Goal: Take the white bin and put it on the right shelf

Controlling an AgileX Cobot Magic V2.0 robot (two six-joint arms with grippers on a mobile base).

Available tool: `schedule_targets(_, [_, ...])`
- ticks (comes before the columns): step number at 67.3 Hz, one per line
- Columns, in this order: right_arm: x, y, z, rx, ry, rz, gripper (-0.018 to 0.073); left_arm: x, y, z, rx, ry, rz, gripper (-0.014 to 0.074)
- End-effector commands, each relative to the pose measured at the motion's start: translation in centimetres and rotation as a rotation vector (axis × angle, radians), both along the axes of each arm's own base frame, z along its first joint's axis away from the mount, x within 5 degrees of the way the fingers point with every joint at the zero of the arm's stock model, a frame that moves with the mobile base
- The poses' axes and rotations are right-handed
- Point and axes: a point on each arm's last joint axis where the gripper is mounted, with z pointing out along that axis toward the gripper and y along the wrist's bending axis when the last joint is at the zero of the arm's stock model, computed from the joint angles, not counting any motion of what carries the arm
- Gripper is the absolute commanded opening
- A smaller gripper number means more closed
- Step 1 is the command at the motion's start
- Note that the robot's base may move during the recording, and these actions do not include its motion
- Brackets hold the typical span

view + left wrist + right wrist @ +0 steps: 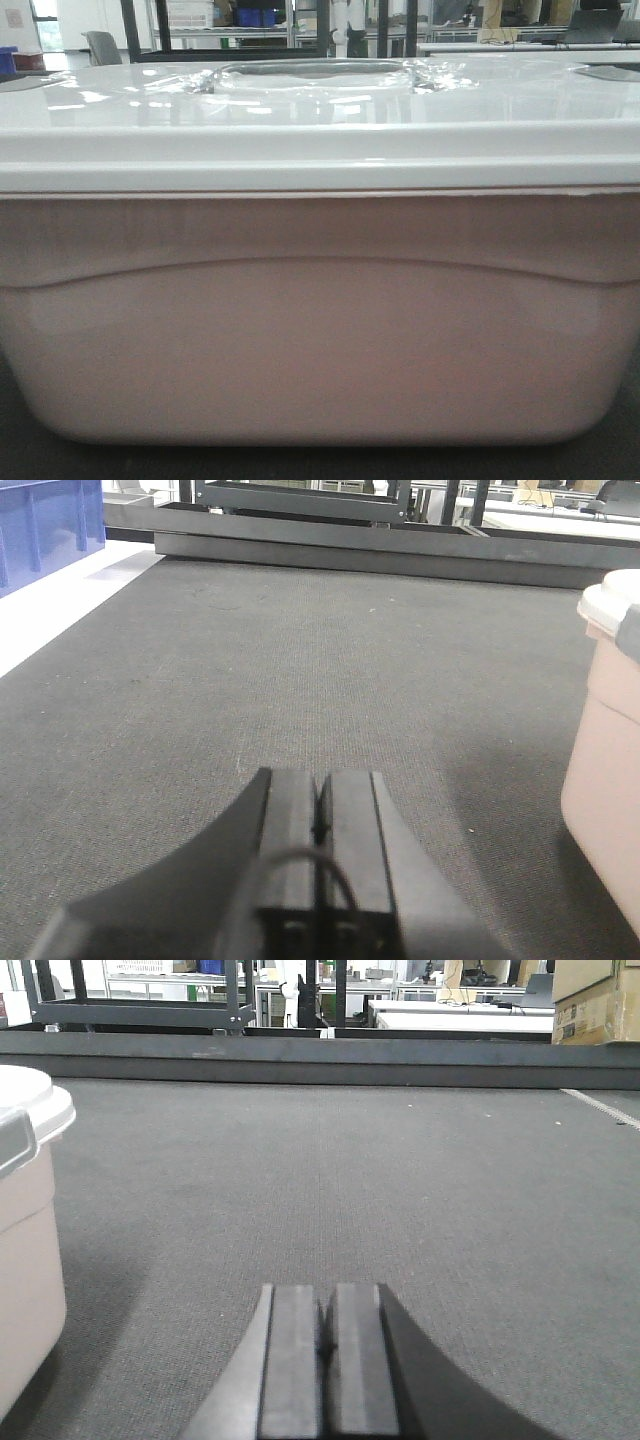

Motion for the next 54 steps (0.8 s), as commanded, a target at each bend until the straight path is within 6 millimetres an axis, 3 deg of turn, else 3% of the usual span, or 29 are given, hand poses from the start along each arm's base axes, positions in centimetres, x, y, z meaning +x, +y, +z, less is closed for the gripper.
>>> schedule_targets(1, [-0.2, 0.0, 0.8, -0.009, -0.099, -0.005, 0.0029, -0.1, 0.0, 0.9, -0.016, -0.103, -0.002, -0.0117])
schedule_targets(12, [-0.4, 0.0, 2.0, -0.010, -0.165, -0.005, 0.0029, -0.3, 0.1, 2.5, -0.030, -0.236, 0.005, -0.0117])
schedule_targets(18, [-0.8, 0.0, 4.1, -0.010, -0.164, -0.005, 0.0029, -0.7, 0.1, 4.3, -0.035, -0.260, 0.003, -0.0117])
schedule_targets(35, [-2.2, 0.0, 11.2, -0.009, -0.103, -0.005, 0.0029, -1.4, 0.0, 9.7, -0.018, -0.097, -0.020, -0.0117])
schedule_targets(45, [-0.9, 0.0, 15.8, -0.009, -0.040, -0.005, 0.0029, -0.6, -0.2, 13.3, 0.002, 0.014, -0.026, -0.0117])
schedule_targets(54, [1.8, 0.0, 19.7, -0.008, 0.083, -0.004, 0.0029, 1.4, -0.4, 15.9, 0.019, 0.164, -0.033, -0.0117])
